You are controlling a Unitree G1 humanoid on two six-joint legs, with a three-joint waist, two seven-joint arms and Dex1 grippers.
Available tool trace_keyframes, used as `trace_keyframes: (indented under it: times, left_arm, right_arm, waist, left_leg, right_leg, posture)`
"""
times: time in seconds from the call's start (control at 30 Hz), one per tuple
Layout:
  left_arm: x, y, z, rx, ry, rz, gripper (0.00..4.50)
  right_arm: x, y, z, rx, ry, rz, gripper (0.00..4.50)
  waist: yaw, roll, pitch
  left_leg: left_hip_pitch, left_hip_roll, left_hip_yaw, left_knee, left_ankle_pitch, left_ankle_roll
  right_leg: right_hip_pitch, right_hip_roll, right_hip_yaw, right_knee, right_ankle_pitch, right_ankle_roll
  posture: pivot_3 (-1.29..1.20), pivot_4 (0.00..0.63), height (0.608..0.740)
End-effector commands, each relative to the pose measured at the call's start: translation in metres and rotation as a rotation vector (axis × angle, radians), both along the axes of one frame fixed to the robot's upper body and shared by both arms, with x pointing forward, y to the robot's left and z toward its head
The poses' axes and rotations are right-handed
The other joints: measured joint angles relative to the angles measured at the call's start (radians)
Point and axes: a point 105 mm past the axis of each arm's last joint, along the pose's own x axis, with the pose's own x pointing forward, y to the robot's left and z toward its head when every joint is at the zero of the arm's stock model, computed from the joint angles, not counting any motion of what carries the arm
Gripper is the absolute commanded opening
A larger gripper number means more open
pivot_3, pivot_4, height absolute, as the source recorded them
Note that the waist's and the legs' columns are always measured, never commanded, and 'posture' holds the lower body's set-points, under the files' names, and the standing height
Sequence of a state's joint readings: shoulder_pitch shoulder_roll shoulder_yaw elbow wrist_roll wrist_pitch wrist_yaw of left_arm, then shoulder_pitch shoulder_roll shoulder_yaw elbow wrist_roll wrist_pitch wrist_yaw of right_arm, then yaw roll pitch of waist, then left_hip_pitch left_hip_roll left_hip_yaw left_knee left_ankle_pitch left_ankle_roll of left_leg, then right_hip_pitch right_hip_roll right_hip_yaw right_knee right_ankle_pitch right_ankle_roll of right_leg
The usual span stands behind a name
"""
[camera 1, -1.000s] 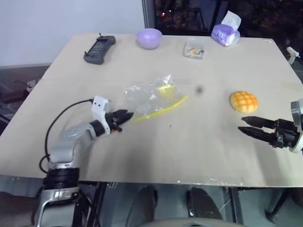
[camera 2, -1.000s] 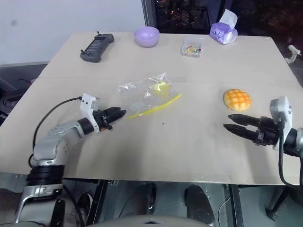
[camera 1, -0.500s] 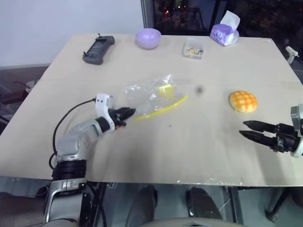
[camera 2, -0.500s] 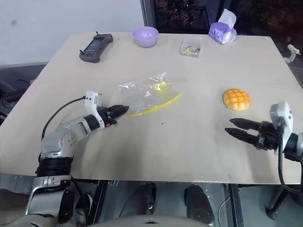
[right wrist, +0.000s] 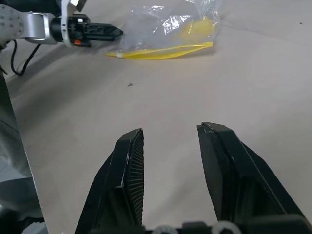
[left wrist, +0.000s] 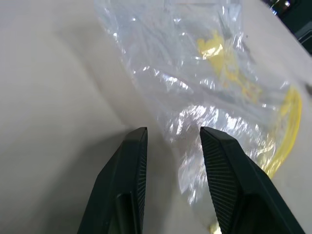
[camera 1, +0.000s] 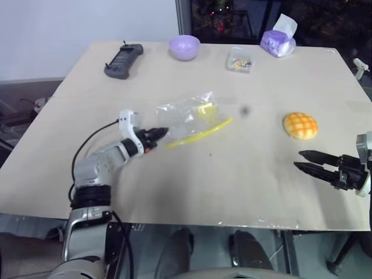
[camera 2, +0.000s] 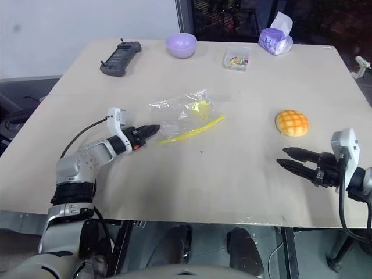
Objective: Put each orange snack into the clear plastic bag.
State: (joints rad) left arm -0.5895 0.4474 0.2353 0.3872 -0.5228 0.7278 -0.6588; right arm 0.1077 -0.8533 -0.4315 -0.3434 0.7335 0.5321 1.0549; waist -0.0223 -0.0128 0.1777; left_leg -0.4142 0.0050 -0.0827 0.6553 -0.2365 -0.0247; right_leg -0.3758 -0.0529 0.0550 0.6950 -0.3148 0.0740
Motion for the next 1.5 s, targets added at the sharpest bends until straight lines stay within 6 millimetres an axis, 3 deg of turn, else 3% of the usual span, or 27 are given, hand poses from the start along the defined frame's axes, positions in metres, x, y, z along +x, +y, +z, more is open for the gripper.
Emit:
trace_keyframes:
  times: [0.03, 0.13, 0.2, 0.27, 0.3, 0.57, 0.7, 0.8, 1.0, 1.17, 1.27, 1.5]
  left_arm:
    - [0.005, -0.01, -0.008, -0.004, 0.031, -0.028, 1.82]
    - [0.008, -0.017, -0.007, -0.032, 0.035, -0.044, 1.82]
    - [0.01, -0.017, -0.008, -0.054, 0.046, -0.036, 1.43]
    - [0.01, -0.017, -0.009, -0.078, 0.06, -0.033, 0.68]
    - [0.01, -0.016, -0.01, -0.09, 0.066, -0.03, 0.07]
    - [0.007, -0.021, -0.002, -0.179, 0.074, -0.055, 0.07]
    - [-0.004, -0.038, 0.023, -0.315, 0.094, -0.147, 0.07]
    - [-0.01, -0.058, 0.055, -0.45, 0.097, -0.212, 0.07]
    - [-0.011, -0.084, 0.09, -0.623, 0.141, -0.228, 0.07]
    - [-0.005, -0.092, 0.098, -0.708, 0.206, -0.162, 0.07]
    - [-0.001, -0.092, 0.102, -0.766, 0.242, -0.117, 0.07]
    - [-0.003, -0.093, 0.107, -0.807, 0.264, -0.104, 0.07]
  right_arm:
    - [-0.003, 0.003, 0.01, -0.009, -0.064, -0.001, 1.9]
    - [-0.004, 0.003, 0.008, -0.013, -0.064, -0.011, 1.9]
    - [-0.006, 0.003, 0.007, -0.012, -0.064, -0.016, 1.97]
    - [-0.007, 0.003, 0.006, -0.011, -0.064, -0.021, 1.97]
    - [-0.007, 0.003, 0.006, -0.011, -0.065, -0.025, 1.97]
    - [-0.006, 0.004, 0.004, -0.009, -0.065, -0.029, 1.97]
    - [-0.002, 0.006, 0.005, -0.021, -0.074, -0.024, 1.97]
    - [0.017, 0.021, -0.001, -0.085, -0.116, -0.052, 1.97]
    - [0.064, 0.05, -0.022, -0.343, -0.313, -0.113, 1.97]
    - [0.098, 0.067, -0.018, -0.488, -0.54, -0.174, 1.97]
    - [0.106, 0.085, -0.015, -0.466, -0.605, -0.158, 1.97]
    - [0.123, 0.121, -0.028, -0.496, -0.666, -0.099, 1.97]
  waist:
    - [0.005, 0.0, 0.0]
    - [0.01, 0.0, 0.0]
    - [0.01, 0.0, 0.0]
    - [0.009, 0.0, 0.0]
    - [0.009, 0.0, 0.0]
    - [0.007, 0.0, 0.0]
    - [0.009, 0.0, 0.0]
    - [0.006, 0.0, 0.0]
    - [-0.005, -0.001, 0.0]
    - [-0.012, -0.001, 0.0]
    - [-0.013, -0.002, 0.0]
    - [-0.016, -0.002, 0.0]
  left_leg:
    - [0.0, 0.0, 0.0, 0.0, 0.0, 0.0]
    - [0.0, 0.0, 0.0, 0.0, 0.0, 0.0]
    - [0.0, 0.0, 0.0, 0.0, 0.0, 0.0]
    - [0.0, 0.0, 0.0, 0.0, 0.0, 0.0]
    - [0.0, 0.0, 0.0, 0.0, 0.0, 0.0]
    - [0.0, 0.0, 0.0, 0.0, 0.0, 0.0]
    - [0.0, 0.0, 0.0, 0.0, 0.0, 0.0]
    - [-0.001, 0.0, -0.001, 0.001, 0.0, 0.0]
    - [-0.001, 0.0, -0.001, 0.003, 0.002, -0.004]
    - [-0.002, 0.0, -0.001, 0.005, 0.003, -0.005]
    - [-0.002, 0.0, -0.001, 0.005, 0.003, -0.005]
    - [-0.002, 0.0, -0.001, 0.005, 0.003, -0.005]
  right_leg:
    - [0.0, 0.0, 0.0, 0.0, 0.0, 0.0]
    - [0.0, 0.0, 0.0, 0.0, 0.0, 0.0]
    - [0.0, 0.0, 0.0, 0.0, 0.0, 0.0]
    - [0.0, 0.0, 0.0, 0.0, 0.0, 0.0]
    - [0.0, 0.0, 0.0, 0.0, 0.0, 0.0]
    - [0.0, 0.0, 0.0, 0.0, 0.0, 0.0]
    - [0.0, 0.0, 0.0, 0.0, 0.0, 0.0]
    - [0.0, 0.0, 0.0, 0.0, 0.0, 0.0]
    - [0.0, 0.0, -0.001, 0.001, 0.0, 0.0]
    - [-0.001, -0.001, 0.0, 0.001, 0.0, 0.0]
    - [-0.001, -0.001, 0.0, 0.0, 0.0, 0.0]
    - [-0.001, -0.001, 0.001, 0.0, 0.0, 0.0]
  posture:
    - [0.0, 0.15, 0.74]
    - [0.0, 0.15, 0.74]
    - [0.0, 0.15, 0.74]
    - [0.0, 0.15, 0.74]
    - [0.0, 0.15, 0.74]
    - [0.0, 0.15, 0.74]
    - [0.0, 0.15, 0.74]
    - [0.0, 0.15, 0.74]
    - [0.0, 0.15, 0.74]
    - [0.0, 0.15, 0.74]
    - [0.0, 0.15, 0.74]
    - [0.0, 0.15, 0.74]
